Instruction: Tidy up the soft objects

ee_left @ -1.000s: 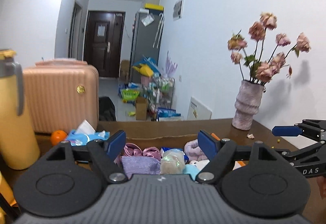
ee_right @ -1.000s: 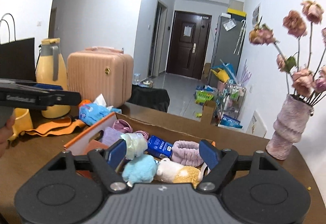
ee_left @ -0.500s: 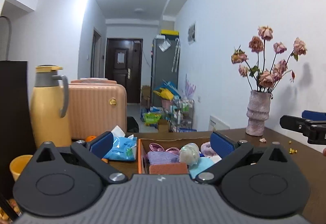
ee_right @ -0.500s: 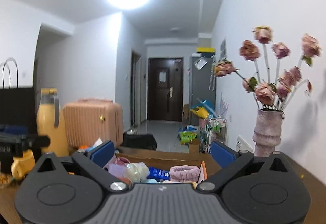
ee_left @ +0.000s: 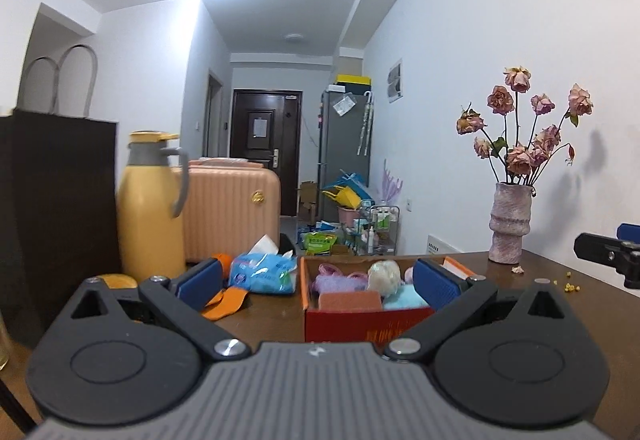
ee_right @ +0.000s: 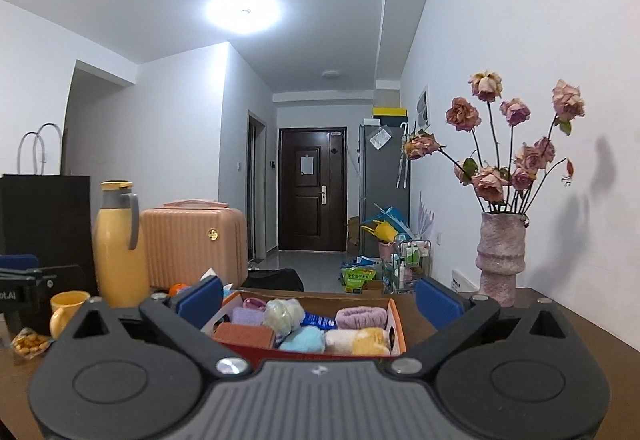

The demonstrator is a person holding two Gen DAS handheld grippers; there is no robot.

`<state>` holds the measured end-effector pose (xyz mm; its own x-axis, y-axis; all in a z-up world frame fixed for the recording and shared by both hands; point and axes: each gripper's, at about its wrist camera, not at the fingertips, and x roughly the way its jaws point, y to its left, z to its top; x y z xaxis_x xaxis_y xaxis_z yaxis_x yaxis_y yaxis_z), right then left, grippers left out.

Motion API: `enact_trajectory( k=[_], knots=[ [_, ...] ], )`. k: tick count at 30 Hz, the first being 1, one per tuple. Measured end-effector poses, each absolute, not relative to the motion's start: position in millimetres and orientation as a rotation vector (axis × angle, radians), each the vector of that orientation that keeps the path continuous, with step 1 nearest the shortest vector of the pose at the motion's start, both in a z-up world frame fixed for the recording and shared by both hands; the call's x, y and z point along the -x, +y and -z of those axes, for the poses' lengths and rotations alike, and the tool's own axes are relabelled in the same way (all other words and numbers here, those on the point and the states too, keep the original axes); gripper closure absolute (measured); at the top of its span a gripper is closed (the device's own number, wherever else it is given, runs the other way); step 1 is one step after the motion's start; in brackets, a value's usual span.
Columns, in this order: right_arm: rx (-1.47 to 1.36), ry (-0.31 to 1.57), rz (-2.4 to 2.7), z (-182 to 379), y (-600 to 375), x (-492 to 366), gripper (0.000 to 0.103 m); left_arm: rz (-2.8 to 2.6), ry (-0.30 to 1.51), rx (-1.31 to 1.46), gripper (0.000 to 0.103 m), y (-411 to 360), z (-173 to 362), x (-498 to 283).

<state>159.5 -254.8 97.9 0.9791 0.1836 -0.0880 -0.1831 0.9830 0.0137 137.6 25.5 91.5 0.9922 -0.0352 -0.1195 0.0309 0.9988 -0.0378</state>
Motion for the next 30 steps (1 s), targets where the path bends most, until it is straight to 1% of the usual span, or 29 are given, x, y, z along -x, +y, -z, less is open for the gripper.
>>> enact_trajectory(
  k=[7, 12, 15, 19, 30],
  knots=[
    [0.039, 0.143, -0.211, -58.6, -246.3, -90.5, 0.0, 0.02, 0.081, -0.041, 0.0, 23.1, -61.6, -67.7],
    [0.009, 0.213, -0.21, -16.5, -241.3, -46.9, 0.0, 0.022, 0.137, -0.011, 0.0, 21.3, -28.4, -30.3],
    [0.014, 0.23, -0.24, 0.2, -236.5, -30.3, 0.0, 0.047, 0.166, -0.061, 0.0, 14.6, -10.0, -16.9],
    [0.056, 0.209, -0.257, -2.1, -228.2, -25.4, 0.0, 0.045, 0.175, -0.063, 0.0, 13.7, -3.7, -11.6],
    [0.012, 0.214, -0.238, -2.2, -233.5, -27.8, 0.0, -0.002, 0.194, -0.035, 0.0, 17.7, -7.0, -20.8]
  ],
)
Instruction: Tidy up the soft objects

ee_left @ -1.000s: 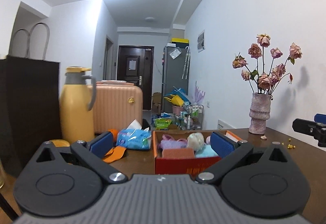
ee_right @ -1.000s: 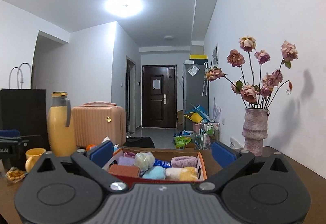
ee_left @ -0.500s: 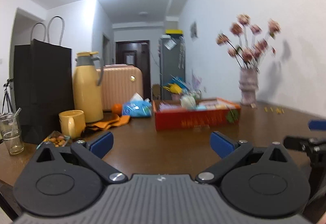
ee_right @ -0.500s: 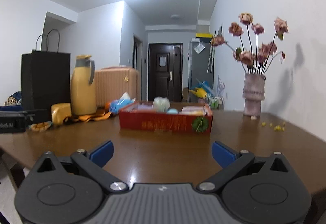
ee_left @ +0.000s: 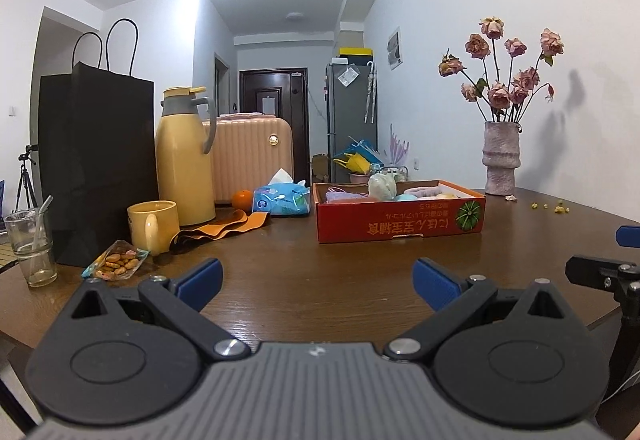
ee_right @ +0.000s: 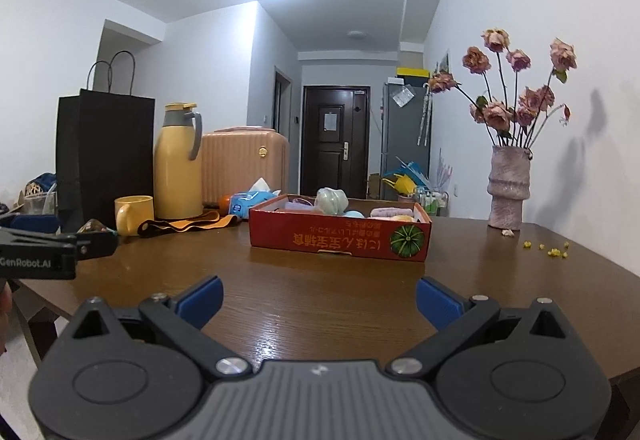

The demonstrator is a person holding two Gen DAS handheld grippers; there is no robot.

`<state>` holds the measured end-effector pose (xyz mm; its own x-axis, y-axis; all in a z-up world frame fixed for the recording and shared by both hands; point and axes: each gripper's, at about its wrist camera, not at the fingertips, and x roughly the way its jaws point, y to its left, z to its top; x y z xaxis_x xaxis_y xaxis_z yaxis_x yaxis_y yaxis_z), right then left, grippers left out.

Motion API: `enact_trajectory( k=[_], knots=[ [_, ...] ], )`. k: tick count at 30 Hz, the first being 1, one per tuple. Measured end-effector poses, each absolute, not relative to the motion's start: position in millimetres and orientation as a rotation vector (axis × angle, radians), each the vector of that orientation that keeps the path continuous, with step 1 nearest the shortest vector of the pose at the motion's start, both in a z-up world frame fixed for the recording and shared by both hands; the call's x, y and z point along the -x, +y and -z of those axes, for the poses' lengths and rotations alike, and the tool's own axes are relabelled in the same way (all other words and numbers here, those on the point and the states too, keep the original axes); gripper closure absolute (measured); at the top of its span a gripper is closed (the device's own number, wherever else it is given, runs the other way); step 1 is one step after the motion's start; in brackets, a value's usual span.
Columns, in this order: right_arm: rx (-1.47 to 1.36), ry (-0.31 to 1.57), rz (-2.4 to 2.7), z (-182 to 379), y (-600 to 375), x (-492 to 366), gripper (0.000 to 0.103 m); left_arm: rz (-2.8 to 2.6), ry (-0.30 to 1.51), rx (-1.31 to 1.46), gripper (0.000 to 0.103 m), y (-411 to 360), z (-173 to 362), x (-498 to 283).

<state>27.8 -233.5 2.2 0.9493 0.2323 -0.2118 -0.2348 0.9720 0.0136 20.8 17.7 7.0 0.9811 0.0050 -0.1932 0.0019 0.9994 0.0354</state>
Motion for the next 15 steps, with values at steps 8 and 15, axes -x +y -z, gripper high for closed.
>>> enact_trajectory(
  k=[8, 15],
  knots=[
    [-0.017, 0.215, -0.223, -1.3, -239.4, -30.6, 0.0, 0.009, 0.191, -0.039, 0.0, 16.3, -8.1, -20.6],
    [-0.005, 0.208, -0.213, 1.8, -237.0, -30.1, 0.0, 0.014, 0.192, -0.044, 0.0, 16.6, -7.8, -21.1]
  ],
)
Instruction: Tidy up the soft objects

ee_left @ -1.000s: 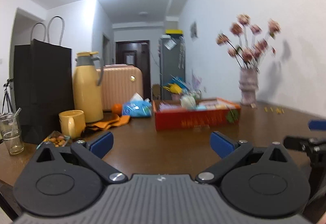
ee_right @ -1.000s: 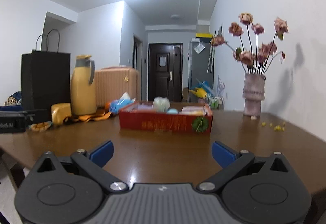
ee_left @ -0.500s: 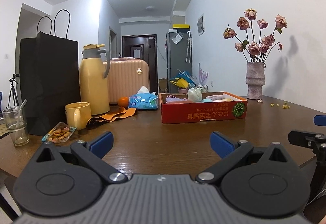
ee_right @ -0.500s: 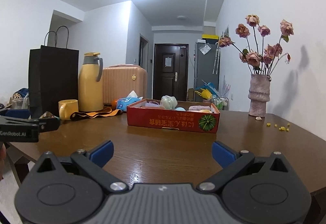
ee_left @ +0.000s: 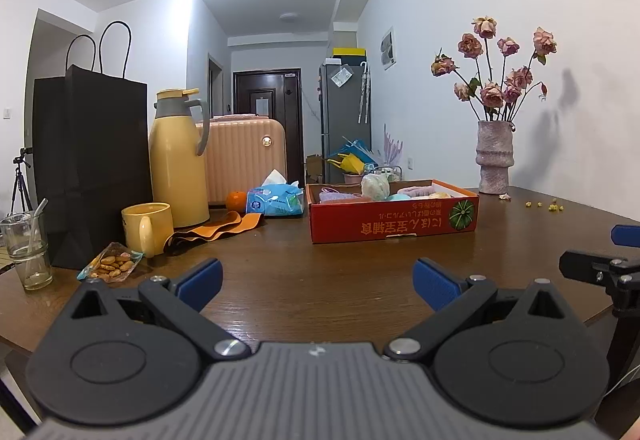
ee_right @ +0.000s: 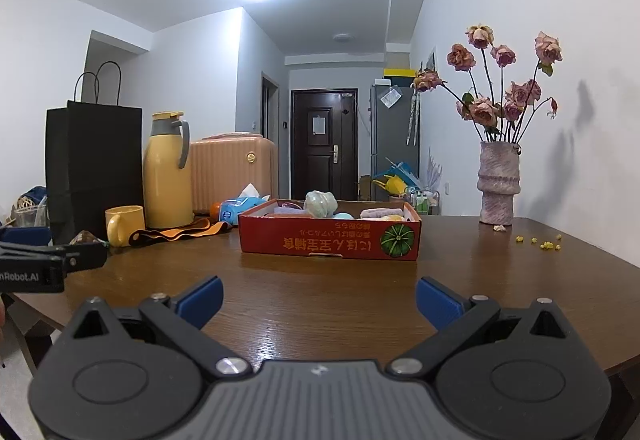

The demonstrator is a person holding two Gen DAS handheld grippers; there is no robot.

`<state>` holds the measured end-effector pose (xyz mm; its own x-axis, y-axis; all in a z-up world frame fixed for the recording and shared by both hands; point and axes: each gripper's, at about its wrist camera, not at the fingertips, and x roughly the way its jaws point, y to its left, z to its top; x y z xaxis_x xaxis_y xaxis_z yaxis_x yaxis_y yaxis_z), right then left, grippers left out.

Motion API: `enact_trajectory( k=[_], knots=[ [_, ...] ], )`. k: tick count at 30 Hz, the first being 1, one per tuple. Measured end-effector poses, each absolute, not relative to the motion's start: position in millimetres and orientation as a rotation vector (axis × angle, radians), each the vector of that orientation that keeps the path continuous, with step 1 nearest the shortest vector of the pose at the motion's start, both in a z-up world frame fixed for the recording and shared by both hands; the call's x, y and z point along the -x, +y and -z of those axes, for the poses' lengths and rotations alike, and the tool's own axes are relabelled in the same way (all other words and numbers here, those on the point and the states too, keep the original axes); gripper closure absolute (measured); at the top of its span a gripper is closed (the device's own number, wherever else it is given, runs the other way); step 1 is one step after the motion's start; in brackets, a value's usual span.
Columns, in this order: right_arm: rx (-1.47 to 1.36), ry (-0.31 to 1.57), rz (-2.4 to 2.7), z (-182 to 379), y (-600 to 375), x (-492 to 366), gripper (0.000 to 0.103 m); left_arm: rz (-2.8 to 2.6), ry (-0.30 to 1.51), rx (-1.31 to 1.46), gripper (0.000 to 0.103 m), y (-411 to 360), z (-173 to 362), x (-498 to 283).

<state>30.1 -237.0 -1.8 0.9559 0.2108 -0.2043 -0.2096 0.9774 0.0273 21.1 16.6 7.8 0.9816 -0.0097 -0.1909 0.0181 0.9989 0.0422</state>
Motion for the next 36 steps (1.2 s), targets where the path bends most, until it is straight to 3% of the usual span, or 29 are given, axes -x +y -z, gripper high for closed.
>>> enact_trajectory(
  k=[36],
  knots=[
    [-0.039, 0.216, -0.212, 4.3, -241.6, -32.2, 0.0, 0.021, 0.161, -0.069, 0.0, 9.8, -7.9, -13.6]
  ],
)
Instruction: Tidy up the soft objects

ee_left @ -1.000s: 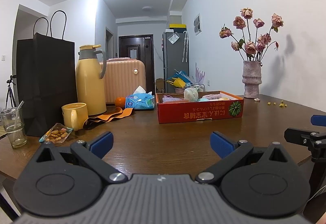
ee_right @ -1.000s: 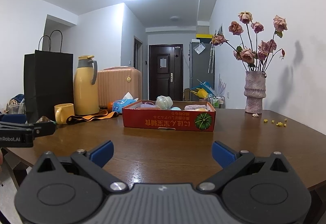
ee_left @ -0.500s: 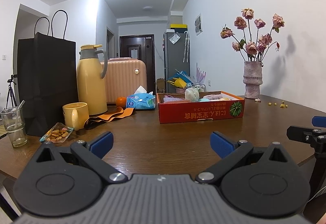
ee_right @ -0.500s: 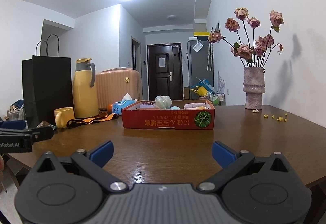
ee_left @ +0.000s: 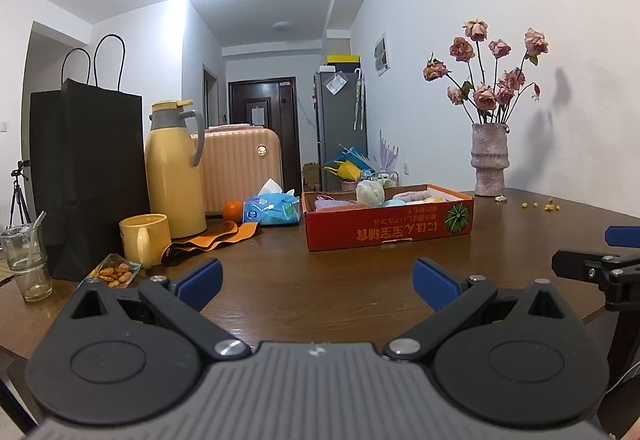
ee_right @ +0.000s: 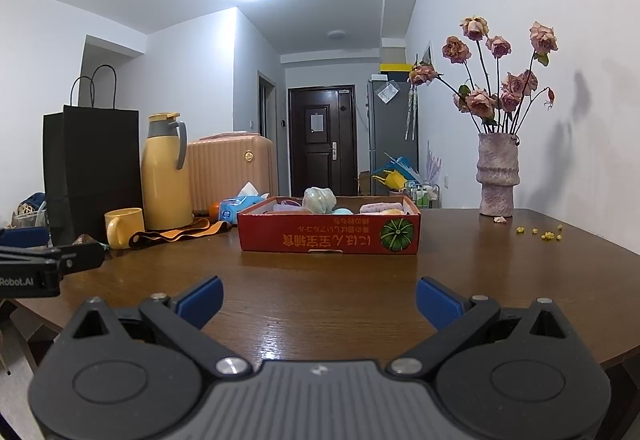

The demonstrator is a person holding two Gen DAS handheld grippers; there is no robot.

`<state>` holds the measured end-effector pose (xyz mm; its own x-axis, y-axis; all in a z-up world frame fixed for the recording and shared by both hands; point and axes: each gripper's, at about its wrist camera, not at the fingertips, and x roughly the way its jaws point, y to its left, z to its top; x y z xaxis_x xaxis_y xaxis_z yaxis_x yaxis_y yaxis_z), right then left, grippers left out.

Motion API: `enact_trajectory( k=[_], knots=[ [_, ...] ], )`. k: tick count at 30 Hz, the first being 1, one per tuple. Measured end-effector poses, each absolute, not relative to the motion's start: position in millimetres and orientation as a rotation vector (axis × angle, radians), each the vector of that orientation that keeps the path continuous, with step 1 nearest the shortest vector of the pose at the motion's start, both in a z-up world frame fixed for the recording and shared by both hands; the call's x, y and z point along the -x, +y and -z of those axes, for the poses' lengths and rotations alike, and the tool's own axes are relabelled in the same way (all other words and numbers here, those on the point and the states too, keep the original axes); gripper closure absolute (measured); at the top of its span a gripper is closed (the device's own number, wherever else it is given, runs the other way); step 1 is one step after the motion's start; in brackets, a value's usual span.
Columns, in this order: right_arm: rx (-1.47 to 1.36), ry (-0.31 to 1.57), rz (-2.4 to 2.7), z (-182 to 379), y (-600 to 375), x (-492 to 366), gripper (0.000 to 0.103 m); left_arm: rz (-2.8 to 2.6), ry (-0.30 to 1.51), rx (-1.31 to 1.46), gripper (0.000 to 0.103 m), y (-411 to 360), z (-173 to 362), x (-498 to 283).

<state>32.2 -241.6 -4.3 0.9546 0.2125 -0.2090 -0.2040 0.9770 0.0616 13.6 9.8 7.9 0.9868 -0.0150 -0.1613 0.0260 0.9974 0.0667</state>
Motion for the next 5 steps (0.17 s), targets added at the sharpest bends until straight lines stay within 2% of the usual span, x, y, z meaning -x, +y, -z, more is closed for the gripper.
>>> enact_trajectory(
  k=[5],
  knots=[
    [-0.038, 0.222, -0.21, 5.0, -241.9, -33.0, 0.0, 0.028, 0.154, -0.044, 0.0, 12.8, -7.6, -12.8]
  ],
)
